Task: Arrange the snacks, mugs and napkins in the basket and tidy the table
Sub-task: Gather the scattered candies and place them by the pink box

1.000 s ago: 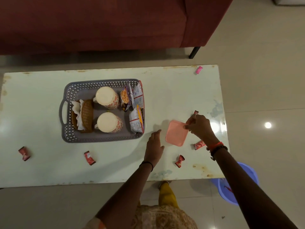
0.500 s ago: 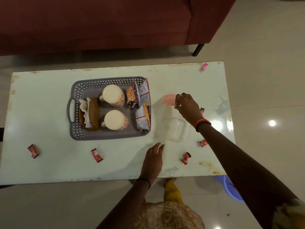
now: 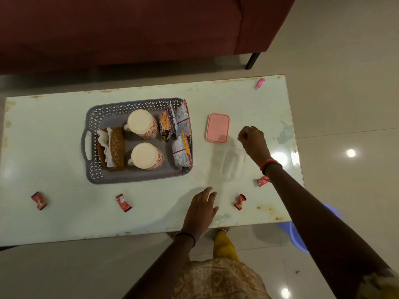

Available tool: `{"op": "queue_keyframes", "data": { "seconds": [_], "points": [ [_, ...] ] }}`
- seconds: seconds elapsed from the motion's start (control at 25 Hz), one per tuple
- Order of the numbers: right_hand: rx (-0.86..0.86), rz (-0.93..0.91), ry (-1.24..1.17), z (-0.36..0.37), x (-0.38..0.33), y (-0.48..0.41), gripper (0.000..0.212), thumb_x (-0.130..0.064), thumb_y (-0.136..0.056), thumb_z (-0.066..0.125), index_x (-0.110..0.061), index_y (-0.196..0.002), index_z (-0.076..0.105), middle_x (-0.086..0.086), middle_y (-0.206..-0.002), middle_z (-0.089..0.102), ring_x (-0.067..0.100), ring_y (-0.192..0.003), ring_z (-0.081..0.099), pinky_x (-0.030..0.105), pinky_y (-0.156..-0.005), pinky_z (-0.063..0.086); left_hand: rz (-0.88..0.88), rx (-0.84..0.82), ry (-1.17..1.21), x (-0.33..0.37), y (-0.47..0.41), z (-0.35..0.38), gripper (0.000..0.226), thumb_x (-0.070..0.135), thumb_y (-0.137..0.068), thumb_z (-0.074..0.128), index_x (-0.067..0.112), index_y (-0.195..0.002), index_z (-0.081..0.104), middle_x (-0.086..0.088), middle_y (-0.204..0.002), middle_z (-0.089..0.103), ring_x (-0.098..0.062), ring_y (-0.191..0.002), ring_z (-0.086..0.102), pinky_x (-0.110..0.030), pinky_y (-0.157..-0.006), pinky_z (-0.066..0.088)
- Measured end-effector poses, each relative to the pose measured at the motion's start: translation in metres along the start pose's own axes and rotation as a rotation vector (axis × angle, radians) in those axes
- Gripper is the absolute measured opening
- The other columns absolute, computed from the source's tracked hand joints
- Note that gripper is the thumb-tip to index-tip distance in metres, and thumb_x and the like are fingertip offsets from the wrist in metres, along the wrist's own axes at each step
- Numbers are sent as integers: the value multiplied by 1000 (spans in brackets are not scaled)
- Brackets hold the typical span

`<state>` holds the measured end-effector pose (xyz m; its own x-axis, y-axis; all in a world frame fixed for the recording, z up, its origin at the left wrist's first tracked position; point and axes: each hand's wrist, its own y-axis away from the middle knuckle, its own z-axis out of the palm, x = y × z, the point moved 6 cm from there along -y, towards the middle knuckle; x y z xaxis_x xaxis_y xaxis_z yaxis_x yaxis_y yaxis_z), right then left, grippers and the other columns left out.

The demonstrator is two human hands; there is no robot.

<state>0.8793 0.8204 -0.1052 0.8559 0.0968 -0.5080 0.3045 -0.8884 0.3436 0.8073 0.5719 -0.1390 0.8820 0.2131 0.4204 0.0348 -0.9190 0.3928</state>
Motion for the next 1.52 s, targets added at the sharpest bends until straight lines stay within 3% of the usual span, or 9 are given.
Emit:
{"op": "queue_keyframes", "data": {
  "seconds": [0.16, 0.28, 0.44, 0.56, 0.76, 1.0, 1.2, 1.36, 1.52],
  "points": [
    [181, 275, -149, -21, 70, 51, 23, 5, -88, 44, -1, -102, 61, 21, -105, 65, 32, -91, 64, 27, -71, 44, 78, -54, -41, 25, -3, 3, 36, 33, -95, 43, 12, -123, 47, -9, -127, 51, -24, -110, 56, -33, -92, 49],
    [154, 371, -150, -12, 113, 89, 17, -8, -92, 51, -4, -108, 56, 23, -106, 62, 32, -87, 62, 30, -76, 44, 4, -88, 13, 43, -12, 9, 33, 37, -95, 42, 10, -114, 49, -9, -113, 55, -23, -94, 61, -33, -77, 55],
    [35, 488, -178, 12, 136, 112, 42, -34, -90, 61, -9, -121, 48, 25, -113, 51, 27, -81, 48, 31, -76, 41, -129, -22, 42, 66, -25, 16, 39, 43, -93, 44, 7, -105, 51, -11, -98, 59, -24, -81, 63, -33, -62, 54],
    [13, 516, -254, 24, 136, 113, 51, -34, -86, 67, -10, -126, 45, 24, -117, 48, 36, -97, 55, 37, -81, 53, -210, -73, 63, 74, -35, 29, 43, 45, -92, 45, 7, -112, 45, -11, -107, 54, -24, -90, 60, -33, -70, 55],
    [56, 471, -332, 30, 134, 103, 42, -7, -91, 56, -10, -130, 43, 22, -123, 41, 39, -104, 58, 24, -74, 54, -229, -80, 17, 75, -52, 41, 29, 29, -97, 42, 7, -116, 43, -11, -112, 54, -22, -96, 58, -31, -78, 54],
    [5, 462, -334, 29, 139, 109, 37, 4, -87, 56, -8, -121, 46, 21, -120, 42, 41, -102, 59, 47, -84, 59, -83, 51, 88, 88, -45, 5, 27, 33, -90, 55, 14, -110, 54, -7, -104, 59, -22, -89, 60, -33, -72, 53],
    [27, 521, -473, 22, 142, 110, 40, 10, -80, 54, -8, -115, 47, 24, -113, 52, 25, -80, 58, 26, -61, 57, -193, 316, 158, 67, -72, -57, 27, 35, -86, 60, 17, -106, 57, -4, -102, 61, -20, -85, 61, -31, -68, 54],
    [154, 475, -628, 12, 126, 105, 39, 7, -82, 56, -6, -117, 47, 17, -94, 59, 25, -75, 61, 6, -50, 50, -213, 275, 137, 57, -109, -69, 29, 32, -86, 62, 15, -108, 56, -8, -107, 59, -25, -93, 60, -36, -75, 54],
    [221, 446, -652, 1, 103, 95, 25, -7, -85, 63, -9, -107, 53, 10, -84, 63, 24, -73, 61, 20, -66, 49, -190, 203, 150, 53, -125, -65, 37, 35, -80, 68, 17, -110, 56, -7, -109, 58, -24, -95, 60, -34, -76, 53]
  ]
}}
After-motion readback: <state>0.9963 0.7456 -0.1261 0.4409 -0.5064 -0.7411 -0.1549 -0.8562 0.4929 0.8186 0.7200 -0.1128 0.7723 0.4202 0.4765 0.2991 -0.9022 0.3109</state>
